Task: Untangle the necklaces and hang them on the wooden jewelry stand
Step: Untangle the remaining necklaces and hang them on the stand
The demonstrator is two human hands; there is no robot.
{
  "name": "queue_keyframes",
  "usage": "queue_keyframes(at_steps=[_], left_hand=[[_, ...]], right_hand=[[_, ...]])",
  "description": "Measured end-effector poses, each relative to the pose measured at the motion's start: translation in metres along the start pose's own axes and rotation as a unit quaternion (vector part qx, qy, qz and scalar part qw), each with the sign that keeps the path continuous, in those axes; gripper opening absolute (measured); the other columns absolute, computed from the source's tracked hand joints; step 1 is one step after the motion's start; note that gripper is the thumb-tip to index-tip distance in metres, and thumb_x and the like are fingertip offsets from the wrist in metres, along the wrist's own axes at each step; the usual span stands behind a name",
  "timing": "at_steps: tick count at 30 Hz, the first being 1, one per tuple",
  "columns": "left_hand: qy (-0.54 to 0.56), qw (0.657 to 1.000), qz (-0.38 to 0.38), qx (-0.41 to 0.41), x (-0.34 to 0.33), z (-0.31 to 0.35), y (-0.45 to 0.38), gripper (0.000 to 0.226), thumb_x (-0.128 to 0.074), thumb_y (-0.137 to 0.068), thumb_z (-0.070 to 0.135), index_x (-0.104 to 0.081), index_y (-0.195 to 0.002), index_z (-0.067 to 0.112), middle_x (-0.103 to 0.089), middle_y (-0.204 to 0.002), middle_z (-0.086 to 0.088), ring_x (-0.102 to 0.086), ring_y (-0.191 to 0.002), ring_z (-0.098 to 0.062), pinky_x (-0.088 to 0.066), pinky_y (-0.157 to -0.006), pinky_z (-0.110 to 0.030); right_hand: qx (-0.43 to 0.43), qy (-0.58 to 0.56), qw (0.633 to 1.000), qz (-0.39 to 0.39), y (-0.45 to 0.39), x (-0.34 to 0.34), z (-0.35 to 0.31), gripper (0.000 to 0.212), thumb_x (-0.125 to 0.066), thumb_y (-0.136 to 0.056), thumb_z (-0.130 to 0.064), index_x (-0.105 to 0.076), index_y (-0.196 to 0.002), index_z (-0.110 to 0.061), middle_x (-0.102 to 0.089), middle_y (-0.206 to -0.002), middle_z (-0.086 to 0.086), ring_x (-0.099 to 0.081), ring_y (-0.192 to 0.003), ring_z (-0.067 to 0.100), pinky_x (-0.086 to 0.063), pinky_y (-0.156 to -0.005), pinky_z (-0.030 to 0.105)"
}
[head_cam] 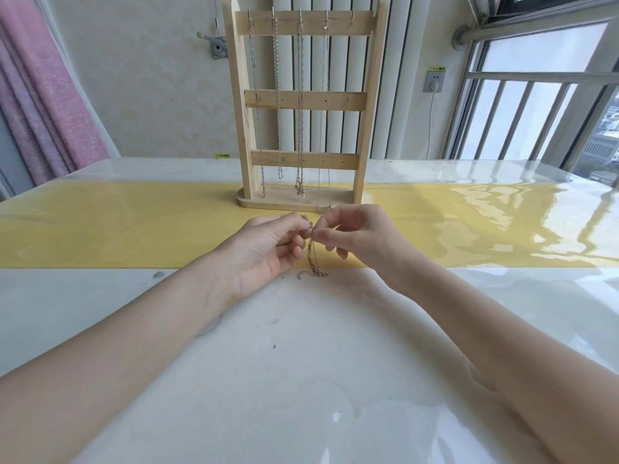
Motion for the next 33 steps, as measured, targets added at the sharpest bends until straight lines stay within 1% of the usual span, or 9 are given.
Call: queue_keyframes(at_steps=[5, 9, 12, 15, 22, 24, 28, 30, 33], left_hand=[[-0.107, 0.993, 0.003, -0.040, 0.002, 0.006, 0.001, 0.014, -0.056, -0.086, -0.001, -0.068, -0.085, 0.007, -0.049, -0.063, 0.002, -0.041, -0.053, -0.007, -0.043, -0.049, -0.012], [-0.165, 0.981, 0.021, -0.099, 0.005, 0.014, 0.005, 0.010, -0.061, -0.087, 0.003, -0.066, -0.087, 0.012, -0.054, -0.067, 0.001, -0.051, -0.058, -0.005, -0.048, -0.055, -0.014], [-0.222, 0.963, 0.029, -0.146, 0.003, 0.021, 0.008, 0.008, -0.065, -0.086, 0.009, -0.064, -0.081, 0.015, -0.059, -0.069, 0.004, -0.056, -0.058, -0.001, -0.048, -0.055, -0.014], [-0.278, 0.946, 0.011, -0.167, -0.002, 0.024, 0.012, 0.008, -0.067, -0.085, 0.013, -0.066, -0.077, 0.016, -0.062, -0.071, 0.003, -0.057, -0.059, 0.000, -0.048, -0.056, -0.014], [-0.325, 0.934, 0.003, -0.146, -0.004, 0.024, 0.010, 0.009, -0.068, -0.083, 0.012, -0.069, -0.074, 0.014, -0.061, -0.056, 0.009, -0.055, -0.055, 0.001, -0.045, -0.052, -0.012], [-0.320, 0.942, -0.011, -0.103, -0.004, 0.017, 0.010, 0.010, -0.066, -0.084, 0.013, -0.068, -0.075, 0.013, -0.059, -0.055, 0.010, -0.054, -0.054, 0.000, -0.044, -0.051, -0.012], [-0.234, 0.971, -0.054, -0.010, -0.010, 0.002, 0.011, 0.015, -0.059, -0.086, 0.009, -0.063, -0.072, 0.008, -0.056, -0.054, 0.005, -0.050, -0.047, -0.005, -0.041, -0.046, -0.014], [-0.231, 0.972, -0.053, -0.005, -0.012, 0.001, 0.011, 0.017, -0.057, -0.086, 0.007, -0.063, -0.070, 0.007, -0.054, -0.053, 0.004, -0.047, -0.046, -0.006, -0.039, -0.044, -0.014], [-0.254, 0.966, -0.041, -0.036, -0.010, 0.005, 0.010, 0.025, -0.055, -0.088, 0.009, -0.060, -0.064, 0.010, -0.053, -0.054, 0.005, -0.045, -0.047, -0.005, -0.038, -0.045, -0.014]], right_hand=[[-0.028, -0.003, 0.999, -0.018, -0.002, 0.000, 0.004, 0.016, -0.061, -0.086, -0.002, -0.062, -0.071, -0.006, -0.056, -0.068, 0.005, -0.048, -0.067, 0.018, -0.040, -0.057, 0.023], [-0.068, -0.072, 0.993, -0.056, -0.001, -0.001, 0.009, 0.022, -0.057, -0.089, -0.003, -0.059, -0.068, -0.007, -0.055, -0.062, 0.001, -0.050, -0.062, 0.012, -0.039, -0.057, 0.020], [-0.083, -0.116, 0.988, -0.066, -0.001, -0.002, 0.011, 0.028, -0.054, -0.091, -0.004, -0.057, -0.064, -0.008, -0.054, -0.059, -0.001, -0.048, -0.057, 0.010, -0.038, -0.057, 0.022], [-0.080, -0.127, 0.986, -0.077, -0.001, -0.003, 0.009, 0.030, -0.051, -0.092, -0.004, -0.057, -0.063, -0.009, -0.053, -0.059, -0.001, -0.047, -0.056, 0.010, -0.037, -0.057, 0.023], [-0.091, -0.090, 0.987, -0.098, -0.001, -0.003, 0.012, 0.023, -0.052, -0.090, -0.004, -0.054, -0.068, -0.006, -0.050, -0.062, 0.003, -0.046, -0.058, 0.012, -0.037, -0.059, 0.022], [-0.093, -0.064, 0.987, -0.113, -0.001, -0.002, 0.010, 0.016, -0.054, -0.089, -0.002, -0.056, -0.073, -0.004, -0.050, -0.064, 0.005, -0.045, -0.059, 0.013, -0.037, -0.063, 0.024], [-0.092, -0.031, 0.986, -0.135, 0.001, 0.000, 0.005, 0.017, -0.055, -0.089, 0.000, -0.056, -0.072, -0.002, -0.048, -0.064, 0.006, -0.045, -0.059, 0.014, -0.038, -0.063, 0.024], [-0.094, -0.032, 0.985, -0.140, 0.001, -0.001, 0.005, 0.019, -0.054, -0.089, 0.000, -0.055, -0.070, -0.003, -0.047, -0.064, 0.006, -0.045, -0.057, 0.013, -0.039, -0.060, 0.022], [-0.102, -0.039, 0.981, -0.160, 0.002, -0.004, 0.005, 0.024, -0.051, -0.089, 0.000, -0.052, -0.066, -0.005, -0.046, -0.063, 0.005, -0.044, -0.056, 0.012, -0.038, -0.056, 0.020]])
Point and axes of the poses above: each hand's wrist, its own y-axis away from the middle knuckle, its own x-axis out of the back of the hand, z = x × y, the point moved 6 cm from there along -y, towards the middle knuckle
